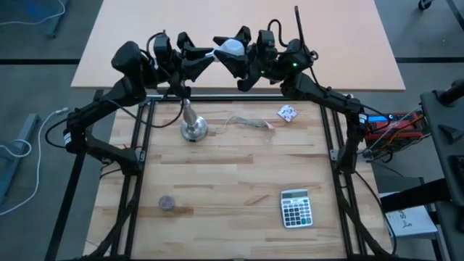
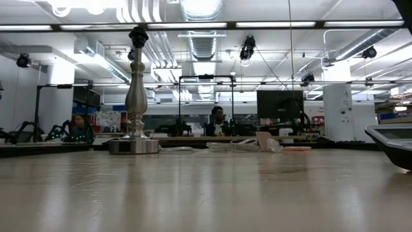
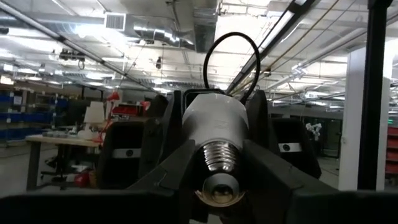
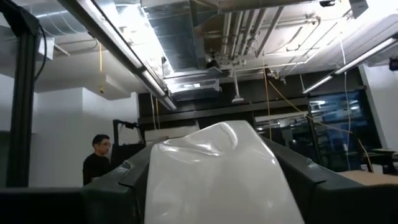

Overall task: Screw lightbulb
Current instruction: Insert the lightbulb into the lamp

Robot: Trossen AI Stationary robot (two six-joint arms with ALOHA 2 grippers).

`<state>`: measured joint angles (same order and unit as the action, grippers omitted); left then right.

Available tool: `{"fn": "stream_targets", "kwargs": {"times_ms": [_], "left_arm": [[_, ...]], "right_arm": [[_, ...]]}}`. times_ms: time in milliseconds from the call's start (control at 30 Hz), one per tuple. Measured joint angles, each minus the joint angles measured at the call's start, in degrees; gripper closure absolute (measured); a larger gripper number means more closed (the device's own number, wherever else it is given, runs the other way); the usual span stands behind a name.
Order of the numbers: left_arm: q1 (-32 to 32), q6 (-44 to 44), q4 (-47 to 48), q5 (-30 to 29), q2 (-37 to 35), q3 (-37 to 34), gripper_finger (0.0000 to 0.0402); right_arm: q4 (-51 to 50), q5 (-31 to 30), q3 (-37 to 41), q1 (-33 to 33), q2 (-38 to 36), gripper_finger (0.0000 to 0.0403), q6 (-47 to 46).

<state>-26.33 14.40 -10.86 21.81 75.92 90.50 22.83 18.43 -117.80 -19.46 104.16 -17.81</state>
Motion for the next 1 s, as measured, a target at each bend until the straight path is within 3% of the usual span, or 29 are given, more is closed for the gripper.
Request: {"fn": "stream_targets", "kwargs": {"times_ms": [167, 467, 633, 833, 1000], "left_arm": [[-0.2, 1.4, 8.2, -1.4, -1.0, 0.1, 0.0255], [-1.3, -3.4, 21.5, -7.0, -6.2, 0.2, 0.0201], [-1.6, -7.3, 27.8, -11.9, -7.7, 0.1, 0.0192], [-1.5, -6.7, 35.6, -11.6, -6.5, 0.1, 0.0195], [-1.4, -4.0, 36.9, -6.8, -3.4, 0.3, 0.0194]], "right_arm": [[-8.6, -2.2, -1.0, -0.9, -0.6, 0.0193, -1.3], [-37.2, -6.9, -15.8, -4.2, 0.4, 0.0194, 1.8], [-47.4, -4.5, -16.6, -5.1, 0.4, 0.0194, 0.3], [-55.3, -1.7, -16.9, -5.2, 0.5, 0.0194, 0.8], [-60.8, 0.2, -16.8, -4.1, 0.5, 0.0194, 1.2]]}}
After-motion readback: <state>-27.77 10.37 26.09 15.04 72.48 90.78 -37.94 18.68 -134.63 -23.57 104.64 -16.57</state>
